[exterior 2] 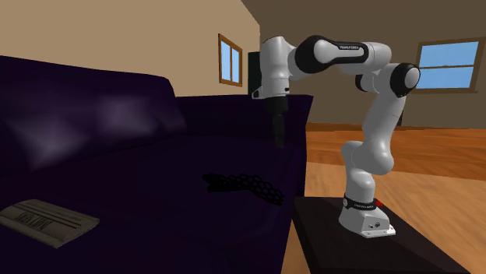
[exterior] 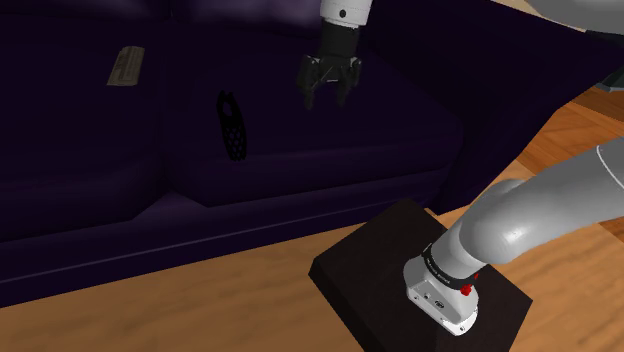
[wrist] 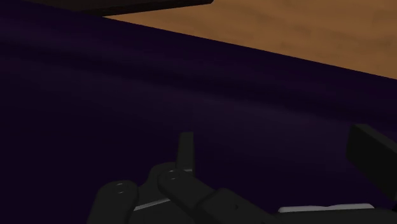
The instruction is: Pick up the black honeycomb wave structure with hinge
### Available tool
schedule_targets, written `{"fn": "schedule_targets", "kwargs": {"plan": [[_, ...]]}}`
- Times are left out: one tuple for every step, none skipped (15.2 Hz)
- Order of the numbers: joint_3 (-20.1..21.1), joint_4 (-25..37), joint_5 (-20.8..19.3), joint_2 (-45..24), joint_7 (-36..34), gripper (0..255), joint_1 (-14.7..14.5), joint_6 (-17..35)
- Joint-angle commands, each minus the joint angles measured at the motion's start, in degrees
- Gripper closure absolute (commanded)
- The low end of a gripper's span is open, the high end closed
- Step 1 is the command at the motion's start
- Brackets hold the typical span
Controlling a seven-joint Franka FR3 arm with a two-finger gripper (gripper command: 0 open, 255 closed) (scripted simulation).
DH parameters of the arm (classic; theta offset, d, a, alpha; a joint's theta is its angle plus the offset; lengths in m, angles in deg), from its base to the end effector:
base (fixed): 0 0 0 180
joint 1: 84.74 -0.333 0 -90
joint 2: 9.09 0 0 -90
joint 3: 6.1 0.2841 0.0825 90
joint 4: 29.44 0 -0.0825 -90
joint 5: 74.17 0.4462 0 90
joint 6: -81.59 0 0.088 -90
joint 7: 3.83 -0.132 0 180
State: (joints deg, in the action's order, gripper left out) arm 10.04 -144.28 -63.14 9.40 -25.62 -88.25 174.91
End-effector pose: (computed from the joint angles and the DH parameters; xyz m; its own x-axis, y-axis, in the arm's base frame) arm 0.4829 0.2079 0.5180 0.9929 -0.0675 -0.0980 -0.0747 -0.9947 -0.0713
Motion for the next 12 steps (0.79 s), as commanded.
{"fn": "schedule_targets", "kwargs": {"plan": [[1.78, 4.91, -0.33, -4.86, -3.39, 0, -0.26, -0.74], [2.62, 7.3, -0.62, -7.27, -5.04, 0, -0.47, -1.09], [3.43, 9.79, -0.99, -9.73, -6.71, 0, -0.72, -1.49], [4.19, 12.38, -1.43, -12.26, -8.4, 0, -1.02, -1.95], [4.89, 15.09, -1.95, -14.85, -10.1, 0, -1.4, -2.47], [5.55, 17.93, -2.54, -17.51, -11.8, 0, -1.86, -3.07], [6.17, 20.9, -3.2, -20.24, -13.5, 0, -2.38, -3.76], [6.7, 24.04, -3.92, -23.05, -15.19, 0, -3.01, -4.54], [7.17, 27.36, -4.69, -25.95, -16.87, 0, -3.75, -5.43], [7.55, 30.89, -5.51, -28.93, -18.53, 0, -4.61, -6.44], [7.86, 34.67, -6.37, -32.03, -20.15, 0, -5.58, -7.59], [8.09, 38.76, -7.26, -35.26, -21.73, 0, -6.69, -8.92]]}}
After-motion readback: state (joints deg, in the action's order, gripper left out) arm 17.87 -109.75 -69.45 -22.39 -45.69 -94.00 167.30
